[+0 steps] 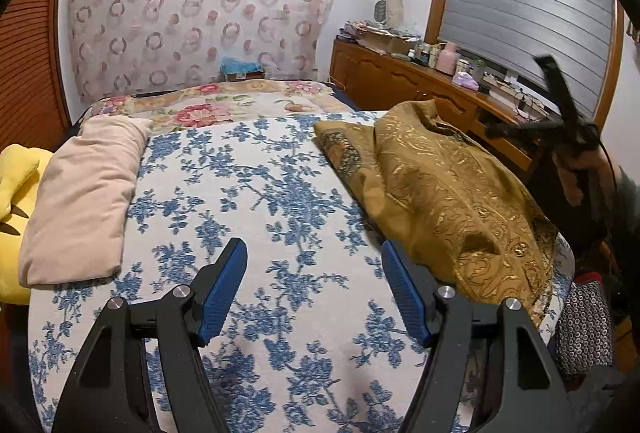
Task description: Fold small clothes
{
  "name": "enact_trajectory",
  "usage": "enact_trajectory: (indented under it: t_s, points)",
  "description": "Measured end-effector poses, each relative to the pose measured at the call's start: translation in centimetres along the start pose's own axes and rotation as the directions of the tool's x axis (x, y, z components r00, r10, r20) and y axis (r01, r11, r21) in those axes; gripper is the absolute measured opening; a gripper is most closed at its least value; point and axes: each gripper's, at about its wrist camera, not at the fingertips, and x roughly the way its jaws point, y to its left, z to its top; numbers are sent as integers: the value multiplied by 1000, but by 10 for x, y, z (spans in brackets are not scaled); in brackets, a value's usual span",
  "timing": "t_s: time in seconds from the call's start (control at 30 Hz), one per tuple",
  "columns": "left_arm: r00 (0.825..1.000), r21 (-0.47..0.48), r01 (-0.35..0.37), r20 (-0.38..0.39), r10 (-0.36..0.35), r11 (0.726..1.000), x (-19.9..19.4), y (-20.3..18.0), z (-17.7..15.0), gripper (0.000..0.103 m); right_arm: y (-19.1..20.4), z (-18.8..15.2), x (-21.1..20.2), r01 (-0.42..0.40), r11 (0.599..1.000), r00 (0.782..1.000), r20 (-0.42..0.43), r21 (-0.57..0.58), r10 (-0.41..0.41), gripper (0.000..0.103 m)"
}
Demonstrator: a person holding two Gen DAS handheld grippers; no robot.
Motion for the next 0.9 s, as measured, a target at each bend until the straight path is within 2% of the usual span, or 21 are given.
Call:
enact_trajectory:
  t_s: [0.17, 0.37, 0.43, 0.5, 0.57, 0.63, 0.8, 0.9]
  points:
    - [1000, 18, 26, 0, -26, 1000, -1, -13, 1, 71, 9, -64, -34, -29, 999, 1000, -10, -45, 29, 43]
    - [999, 37, 43, 6, -43, 998, -3, -27, 3, 71, 14, -112, -50, -39, 998, 997, -63, -56, 35, 43]
    - [999, 40, 47, 4, -47, 998, -3, -30, 3, 71, 19, -120, -50, -50, 997, 996, -73, -58, 45, 43]
    - [999, 44, 49, 2, -49, 998, -2, -33, 4, 71, 20, -122, -50, -48, 996, 996, -78, -76, 42, 37]
    - [999, 46, 51, -1, -51, 998, -1, -35, 5, 71, 19, -115, -50, -62, 994, 996, -63, -90, 57, 17]
    - [998, 44, 56, 0, -56, 997, -2, -37, 6, 71, 16, -116, -56, -70, 993, 997, -46, -94, 66, 9]
    - [998, 52, 66, 3, -66, 997, -6, -43, 8, 71, -1, -121, -86, -121, 990, 993, -3, -77, 121, 6]
    - [997, 58, 72, -1, -72, 996, -7, -47, 8, 71, -19, -130, -106, -101, 993, 995, 13, -58, 101, 6]
